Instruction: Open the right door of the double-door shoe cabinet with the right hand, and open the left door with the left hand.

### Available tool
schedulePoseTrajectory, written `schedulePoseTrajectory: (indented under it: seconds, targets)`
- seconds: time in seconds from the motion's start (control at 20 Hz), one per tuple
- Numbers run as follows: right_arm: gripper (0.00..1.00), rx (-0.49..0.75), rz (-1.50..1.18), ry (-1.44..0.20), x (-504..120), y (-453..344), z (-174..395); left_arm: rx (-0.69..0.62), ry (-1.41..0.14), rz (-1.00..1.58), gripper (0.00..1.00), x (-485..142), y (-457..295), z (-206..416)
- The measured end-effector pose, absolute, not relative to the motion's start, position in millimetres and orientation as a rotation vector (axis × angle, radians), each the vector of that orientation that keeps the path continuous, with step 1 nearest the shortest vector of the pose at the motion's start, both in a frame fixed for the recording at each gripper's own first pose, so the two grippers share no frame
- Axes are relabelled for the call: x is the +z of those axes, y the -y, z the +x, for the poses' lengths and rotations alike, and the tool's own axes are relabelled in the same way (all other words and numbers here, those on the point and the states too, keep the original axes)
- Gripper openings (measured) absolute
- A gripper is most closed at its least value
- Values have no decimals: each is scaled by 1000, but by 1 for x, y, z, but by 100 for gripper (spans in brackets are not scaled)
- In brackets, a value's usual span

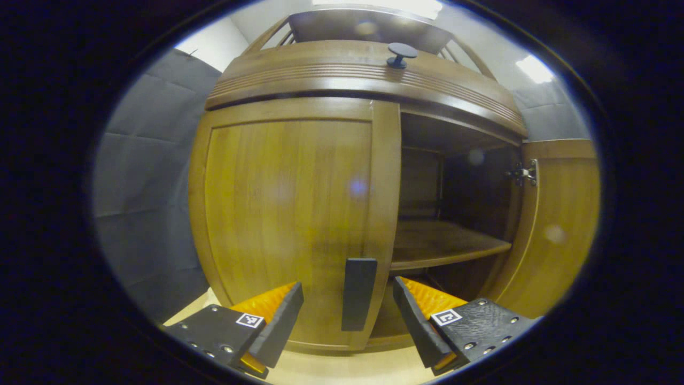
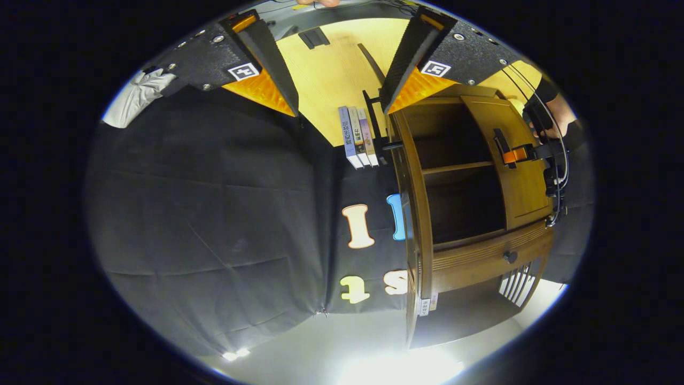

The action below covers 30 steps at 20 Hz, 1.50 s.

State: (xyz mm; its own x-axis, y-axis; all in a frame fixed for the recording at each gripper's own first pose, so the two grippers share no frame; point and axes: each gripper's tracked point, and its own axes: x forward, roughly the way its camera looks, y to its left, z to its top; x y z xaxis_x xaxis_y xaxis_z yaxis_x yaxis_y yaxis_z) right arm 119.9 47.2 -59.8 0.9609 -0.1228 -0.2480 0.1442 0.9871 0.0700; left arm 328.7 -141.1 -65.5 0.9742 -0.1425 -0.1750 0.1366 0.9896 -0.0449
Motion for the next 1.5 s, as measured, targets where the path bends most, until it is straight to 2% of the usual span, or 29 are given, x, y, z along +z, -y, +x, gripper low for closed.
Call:
schedulePoseTrajectory:
  seconds: [0.1,0.15,0.35,0.4,0.45,0.7,1.0,1.05,1.1,1.15,1.2,1.25,1.5]
  targets:
    - [94,-161,85,-252,-59,-56,114,-162,-191,-39,100,-73,144,341]
    - [92,-172,90,-258,-62,-60,112,-176,-195,-41,99,-78,146,347]
    - [94,-220,107,-270,-68,-81,103,-265,-164,-11,68,-77,162,354]
    - [92,-228,106,-275,-70,-88,101,-269,-155,4,60,-77,163,350]
    - [94,-231,108,-278,-72,-96,99,-271,-145,20,52,-77,164,353]
    - [94,-212,94,-284,-77,-134,95,-293,-159,-35,14,-80,166,351]
    - [92,-147,90,-293,-78,-169,114,-347,-158,-51,15,-76,160,330]
    - [92,-136,97,-288,-77,-175,116,-356,-158,-57,29,-79,155,323]
    - [92,-126,99,-283,-75,-180,119,-363,-153,-57,22,-82,151,313]
    - [92,-118,98,-281,-78,-182,121,-368,-147,-53,29,-81,148,306]
    - [94,-111,98,-281,-79,-186,124,-368,-136,-52,29,-79,144,298]
    - [92,-101,101,-282,-81,-190,126,-369,-127,-58,29,-77,140,291]
    - [94,-58,120,-293,-89,-207,136,-400,-111,-69,29,-74,121,261]
